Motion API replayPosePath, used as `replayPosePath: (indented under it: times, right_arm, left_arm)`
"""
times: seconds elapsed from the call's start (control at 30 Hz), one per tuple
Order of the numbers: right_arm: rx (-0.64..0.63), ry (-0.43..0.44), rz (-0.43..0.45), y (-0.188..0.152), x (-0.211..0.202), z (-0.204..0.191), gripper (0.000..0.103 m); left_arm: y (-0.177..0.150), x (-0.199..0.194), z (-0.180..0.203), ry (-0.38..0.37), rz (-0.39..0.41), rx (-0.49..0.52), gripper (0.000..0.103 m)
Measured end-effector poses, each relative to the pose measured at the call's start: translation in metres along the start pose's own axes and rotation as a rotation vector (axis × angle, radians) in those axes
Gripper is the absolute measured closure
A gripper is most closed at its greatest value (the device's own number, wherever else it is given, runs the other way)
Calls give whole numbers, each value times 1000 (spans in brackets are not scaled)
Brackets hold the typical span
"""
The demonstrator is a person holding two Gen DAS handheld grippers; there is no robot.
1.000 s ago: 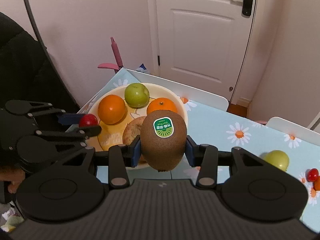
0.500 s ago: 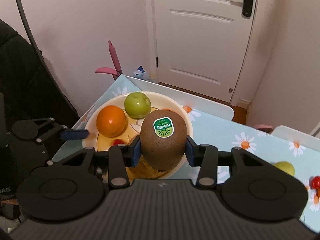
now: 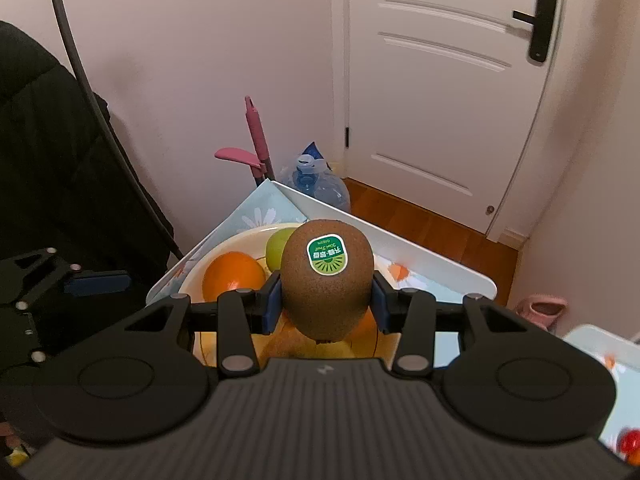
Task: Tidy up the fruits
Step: 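Carry the red tomato with the left tool while the right tool carries the kiwi to the bowl, then open both tools to release the tomato and kiwi into the bowl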
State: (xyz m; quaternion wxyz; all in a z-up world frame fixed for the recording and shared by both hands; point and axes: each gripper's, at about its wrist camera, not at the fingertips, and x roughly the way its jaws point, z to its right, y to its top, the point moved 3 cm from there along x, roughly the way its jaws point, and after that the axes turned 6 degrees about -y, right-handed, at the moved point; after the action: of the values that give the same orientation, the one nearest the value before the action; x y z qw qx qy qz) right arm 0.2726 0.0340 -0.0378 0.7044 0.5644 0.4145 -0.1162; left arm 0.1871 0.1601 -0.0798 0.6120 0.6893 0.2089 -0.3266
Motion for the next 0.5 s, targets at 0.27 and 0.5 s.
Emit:
replayPosePath:
  times: [0.27,0.5]
  right_arm:
    - [-4,28,-38,13,41,2,44]
    - [-4,31,-85,18,75,4,44]
  left_arm:
    - [-1,-1,-6,37,-2,-31,19]
    - [1,6,-11,41,-13,-42,19]
